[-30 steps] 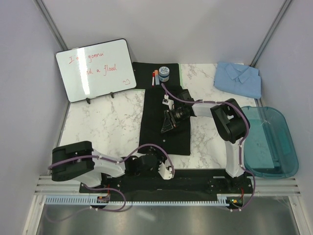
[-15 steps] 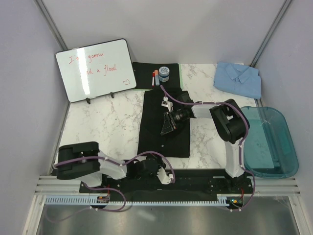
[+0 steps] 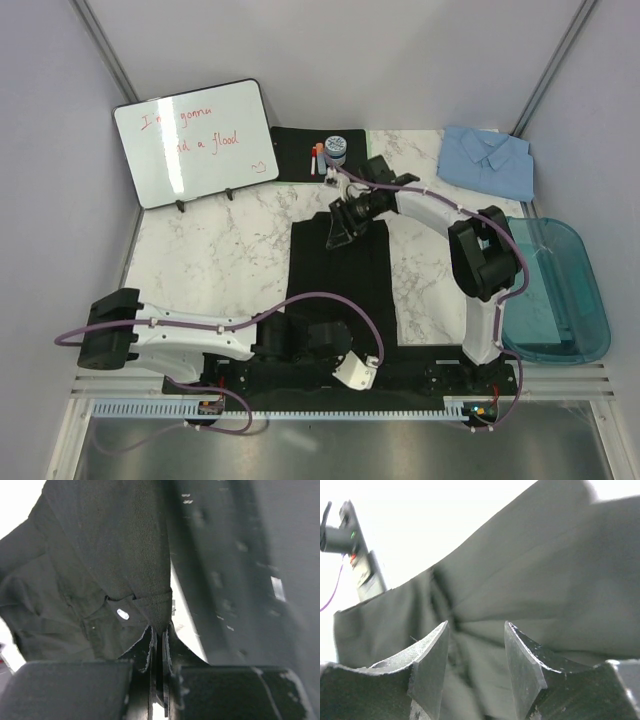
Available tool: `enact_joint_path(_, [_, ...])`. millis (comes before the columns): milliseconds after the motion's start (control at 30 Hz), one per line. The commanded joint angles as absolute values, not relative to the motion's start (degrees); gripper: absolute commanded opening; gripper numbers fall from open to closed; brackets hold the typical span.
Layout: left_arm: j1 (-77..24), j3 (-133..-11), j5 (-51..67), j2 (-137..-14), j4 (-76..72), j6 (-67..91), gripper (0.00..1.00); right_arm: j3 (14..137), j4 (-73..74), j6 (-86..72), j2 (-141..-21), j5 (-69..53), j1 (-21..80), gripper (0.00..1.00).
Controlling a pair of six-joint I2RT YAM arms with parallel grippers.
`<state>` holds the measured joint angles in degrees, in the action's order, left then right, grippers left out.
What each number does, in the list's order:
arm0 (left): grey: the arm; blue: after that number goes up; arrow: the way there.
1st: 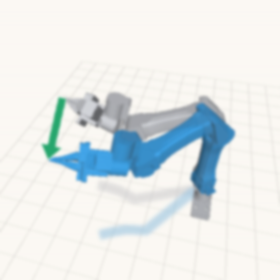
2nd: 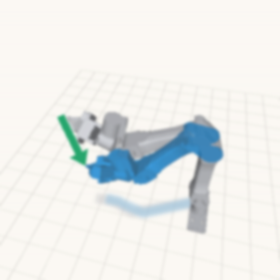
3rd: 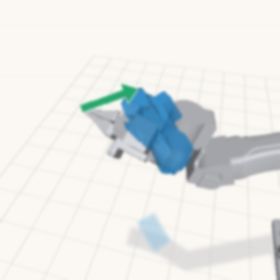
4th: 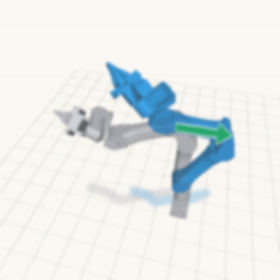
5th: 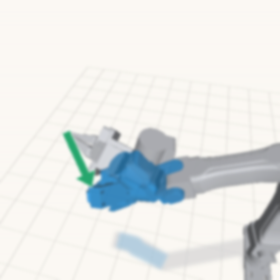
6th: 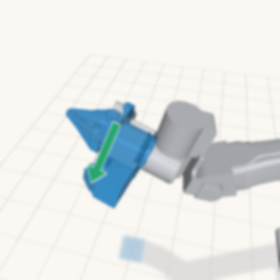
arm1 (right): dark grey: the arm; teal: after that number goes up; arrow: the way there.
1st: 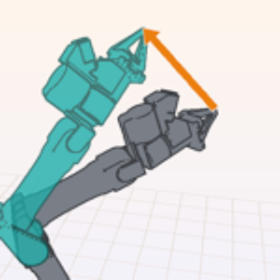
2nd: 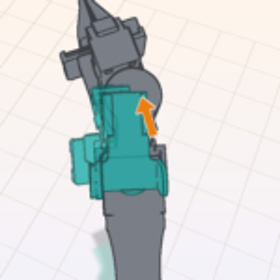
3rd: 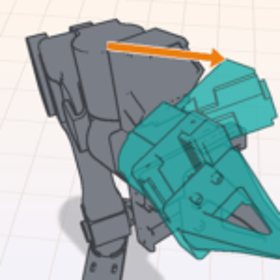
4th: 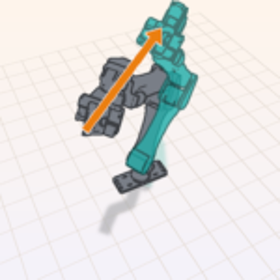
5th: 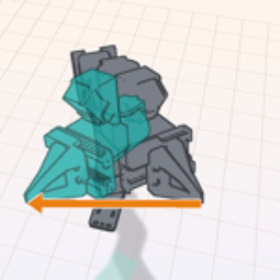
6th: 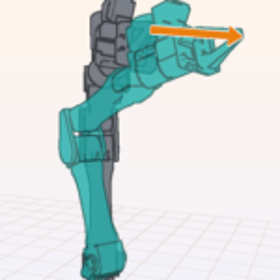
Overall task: Fold and stack the long sleeve shirts
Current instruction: Fold the shirt
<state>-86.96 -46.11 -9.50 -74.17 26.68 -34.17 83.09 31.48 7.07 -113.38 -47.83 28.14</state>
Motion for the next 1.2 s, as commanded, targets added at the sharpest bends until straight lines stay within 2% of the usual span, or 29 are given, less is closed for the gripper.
enact_joint_path(0, [-87.0, -52.5, -0.2, -71.7, 39.3, -29.4, 0.02, 95.0, 37.2, 12.1, -119.4, -44.1, 23.3, 0.55])
enact_joint_path(167, [-82.0, -60.1, 7.1, -73.2, 44.5, -32.2, 0.02, 100.3, 35.7, 12.7, -125.4, -39.2, 22.6, 0.53])
enact_joint_path(333, [-69.8, -66.3, 16.6, -76.2, 46.7, -36.6, 0.02, 99.7, 33.3, 12.0, -129.2, -38.2, 22.6, 0.5])
enact_joint_path(500, [-60.1, -70.8, 20.4, -82.3, 46.6, -44.8, 0.02, 95.3, 33.2, 13.6, -129.4, -39.8, 23.0, 0.46])
enact_joint_path(767, [-49.9, -75.3, 22.1, -91.8, 41.4, -56.6, 0.02, 91.6, 33.5, 15.6, -128.3, -40.3, 23.6, 0.41])
enact_joint_path(867, [-47.2, -77.9, 22.3, -95.7, 39.6, -58.8, 0.02, 91.3, 34.1, 16.6, -128.4, -41.5, 23.6, 0.37])
enact_joint_path(967, [-45.5, -79.4, 22.2, -99.0, 37.8, -60.7, 0.02, 91.1, 34.5, 17.2, -128.4, -42.2, 23.6, 0.29])
enact_joint_path(1167, [-42.5, -81.5, 21.5, -103.3, 35.3, -62.4, 0.02, 91.4, 35.3, 18.0, -128.7, -42.5, 23.6, 0.22])
